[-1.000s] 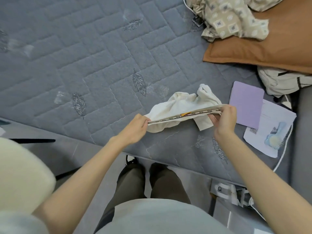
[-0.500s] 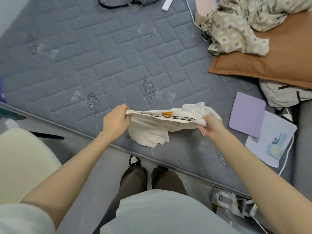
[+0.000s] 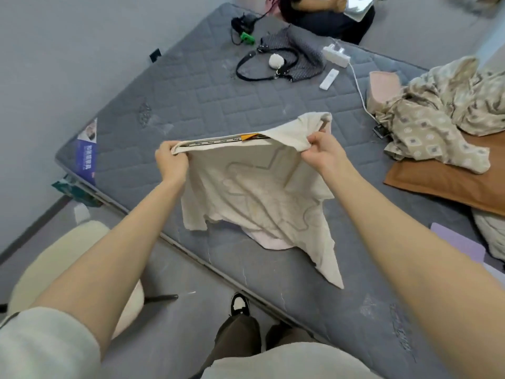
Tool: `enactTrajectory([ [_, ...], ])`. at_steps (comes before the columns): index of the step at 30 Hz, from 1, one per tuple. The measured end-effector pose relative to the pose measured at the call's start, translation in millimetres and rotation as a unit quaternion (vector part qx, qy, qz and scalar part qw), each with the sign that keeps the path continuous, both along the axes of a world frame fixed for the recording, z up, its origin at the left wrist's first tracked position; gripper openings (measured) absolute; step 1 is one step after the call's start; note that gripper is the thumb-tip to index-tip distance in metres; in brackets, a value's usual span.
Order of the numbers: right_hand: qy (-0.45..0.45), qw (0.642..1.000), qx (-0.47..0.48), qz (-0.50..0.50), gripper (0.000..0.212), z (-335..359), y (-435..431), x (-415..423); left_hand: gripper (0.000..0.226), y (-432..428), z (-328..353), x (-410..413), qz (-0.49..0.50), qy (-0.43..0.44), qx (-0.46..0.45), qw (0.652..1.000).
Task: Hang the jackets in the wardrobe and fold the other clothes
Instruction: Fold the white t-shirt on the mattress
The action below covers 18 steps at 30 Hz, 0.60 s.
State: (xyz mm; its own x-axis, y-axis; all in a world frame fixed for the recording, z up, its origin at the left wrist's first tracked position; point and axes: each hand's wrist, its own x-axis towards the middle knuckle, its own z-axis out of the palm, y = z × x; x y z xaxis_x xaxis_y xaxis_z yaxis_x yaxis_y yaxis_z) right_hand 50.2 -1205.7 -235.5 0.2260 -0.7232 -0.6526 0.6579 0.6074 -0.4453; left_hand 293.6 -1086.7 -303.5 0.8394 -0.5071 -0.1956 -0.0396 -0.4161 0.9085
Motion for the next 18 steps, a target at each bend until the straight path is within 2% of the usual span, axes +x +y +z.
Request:
enactTrajectory([
  [3,-0.041,0.999,-0.005,0.006,0.074,39.1,-29.6,42.9,0.02,-22.3,43.1,35.5,0.008,-0.062,-0.061,0.996],
  [7,-0.085,0.995,-0.042,0.013,0.043,75.4,-58.1,85.3,0.025,-37.7,94.7,68.9,-0.004,-0.144,-0.129,0.981],
  [10,-0.102,0.992,-0.071,0.007,0.042,95.5,-71.6,100.4,0.03,-40.0,125.0,73.5,-0.013,-0.182,-0.188,0.965],
  [14,-0.144,0.986,-0.087,0.011,0.035,98.8,-78.8,97.2,0.037,-32.9,138.0,60.2,-0.003,-0.264,-0.2,0.944],
  [18,-0.151,0.986,-0.067,-0.023,0.033,70.5,-78.8,66.6,0.032,-22.8,109.8,28.3,-0.027,-0.306,-0.18,0.934],
])
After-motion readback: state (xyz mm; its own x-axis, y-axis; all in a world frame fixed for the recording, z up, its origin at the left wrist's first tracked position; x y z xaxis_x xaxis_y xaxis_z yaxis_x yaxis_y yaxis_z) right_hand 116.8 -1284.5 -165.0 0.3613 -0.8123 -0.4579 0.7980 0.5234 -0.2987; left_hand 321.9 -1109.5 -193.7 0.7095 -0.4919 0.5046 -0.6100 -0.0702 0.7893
